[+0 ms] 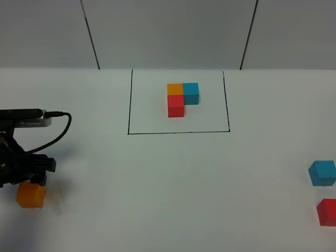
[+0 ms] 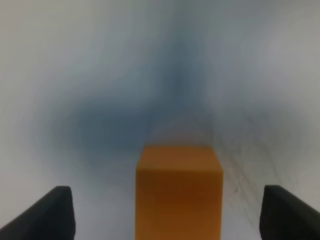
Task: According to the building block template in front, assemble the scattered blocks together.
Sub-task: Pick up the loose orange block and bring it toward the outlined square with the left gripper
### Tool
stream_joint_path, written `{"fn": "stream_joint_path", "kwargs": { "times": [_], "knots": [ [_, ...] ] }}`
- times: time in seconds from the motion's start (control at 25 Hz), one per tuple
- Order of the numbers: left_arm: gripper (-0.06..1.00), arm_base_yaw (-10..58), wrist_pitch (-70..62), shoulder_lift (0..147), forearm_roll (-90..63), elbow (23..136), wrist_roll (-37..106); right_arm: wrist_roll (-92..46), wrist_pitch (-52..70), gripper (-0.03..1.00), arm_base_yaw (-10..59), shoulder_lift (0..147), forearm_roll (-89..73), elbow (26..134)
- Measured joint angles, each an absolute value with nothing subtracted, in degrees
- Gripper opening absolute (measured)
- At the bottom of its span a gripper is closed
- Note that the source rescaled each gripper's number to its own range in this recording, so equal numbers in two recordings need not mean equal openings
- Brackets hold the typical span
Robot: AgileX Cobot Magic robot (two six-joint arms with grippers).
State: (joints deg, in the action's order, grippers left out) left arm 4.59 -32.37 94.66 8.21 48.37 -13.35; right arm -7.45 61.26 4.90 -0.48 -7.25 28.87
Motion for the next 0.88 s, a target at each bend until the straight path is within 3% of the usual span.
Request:
{"fn": "stream_joint_path", "kwargs": {
  "times": [0.88],
  "knots": [
    [0.96,4.59,-28.68,101.73,6.94,48.37,-12.94,-7.45,61.26,0.0,4.9,-0.48,-7.25,28.87]
  ]
}}
